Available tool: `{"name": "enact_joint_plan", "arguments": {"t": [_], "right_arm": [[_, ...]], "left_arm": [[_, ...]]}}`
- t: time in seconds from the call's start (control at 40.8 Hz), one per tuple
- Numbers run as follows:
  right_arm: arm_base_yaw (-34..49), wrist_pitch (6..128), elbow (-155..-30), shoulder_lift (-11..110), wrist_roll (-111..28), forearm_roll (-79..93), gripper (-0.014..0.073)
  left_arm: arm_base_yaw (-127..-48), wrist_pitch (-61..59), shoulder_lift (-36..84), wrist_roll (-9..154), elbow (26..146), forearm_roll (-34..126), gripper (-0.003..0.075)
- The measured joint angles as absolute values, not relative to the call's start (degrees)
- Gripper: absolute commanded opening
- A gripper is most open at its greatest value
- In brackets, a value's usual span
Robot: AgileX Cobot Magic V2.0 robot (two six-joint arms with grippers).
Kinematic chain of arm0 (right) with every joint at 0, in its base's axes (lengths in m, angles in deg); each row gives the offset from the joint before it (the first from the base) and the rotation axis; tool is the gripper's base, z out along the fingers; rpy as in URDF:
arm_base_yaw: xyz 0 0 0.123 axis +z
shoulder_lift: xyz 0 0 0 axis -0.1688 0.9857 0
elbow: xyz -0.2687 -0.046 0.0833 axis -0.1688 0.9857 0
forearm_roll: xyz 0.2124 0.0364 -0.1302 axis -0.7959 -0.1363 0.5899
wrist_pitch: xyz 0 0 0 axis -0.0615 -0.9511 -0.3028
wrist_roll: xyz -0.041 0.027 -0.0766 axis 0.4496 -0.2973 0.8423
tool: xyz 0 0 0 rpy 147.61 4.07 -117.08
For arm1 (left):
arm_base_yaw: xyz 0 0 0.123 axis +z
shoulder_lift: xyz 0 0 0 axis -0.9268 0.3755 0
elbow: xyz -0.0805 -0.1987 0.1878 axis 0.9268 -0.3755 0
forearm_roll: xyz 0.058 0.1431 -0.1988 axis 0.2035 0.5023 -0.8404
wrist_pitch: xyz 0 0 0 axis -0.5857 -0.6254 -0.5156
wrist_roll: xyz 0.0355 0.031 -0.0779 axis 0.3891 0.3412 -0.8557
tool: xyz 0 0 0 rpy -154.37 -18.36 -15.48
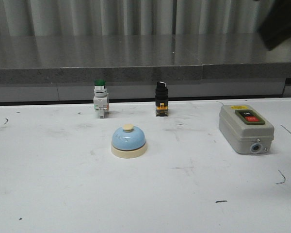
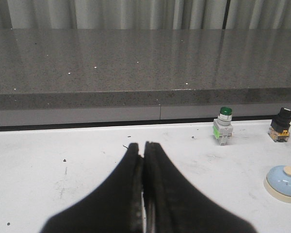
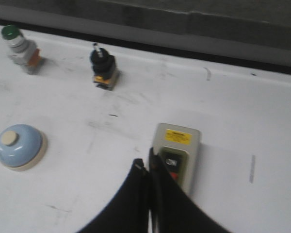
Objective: Place and press bell with both arms
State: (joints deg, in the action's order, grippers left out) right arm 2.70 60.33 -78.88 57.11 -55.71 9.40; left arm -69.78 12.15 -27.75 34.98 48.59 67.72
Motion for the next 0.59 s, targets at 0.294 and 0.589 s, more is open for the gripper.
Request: {"name": "enact_joint_plan", "arguments": {"t": [0.294, 0.589], "right_arm": [[-2.80, 63.73, -61.28, 30.57, -55.86, 11.30, -0.0059], [-2.80, 61.69, -52.50, 8.65, -55.86, 11.92, -0.0059]], "left_arm": [[-69.78, 12.15, -27.75, 34.98, 48.59, 67.72, -0.0020], [-69.78, 12.15, -27.75, 34.98, 48.59, 67.72, -0.0020]]}}
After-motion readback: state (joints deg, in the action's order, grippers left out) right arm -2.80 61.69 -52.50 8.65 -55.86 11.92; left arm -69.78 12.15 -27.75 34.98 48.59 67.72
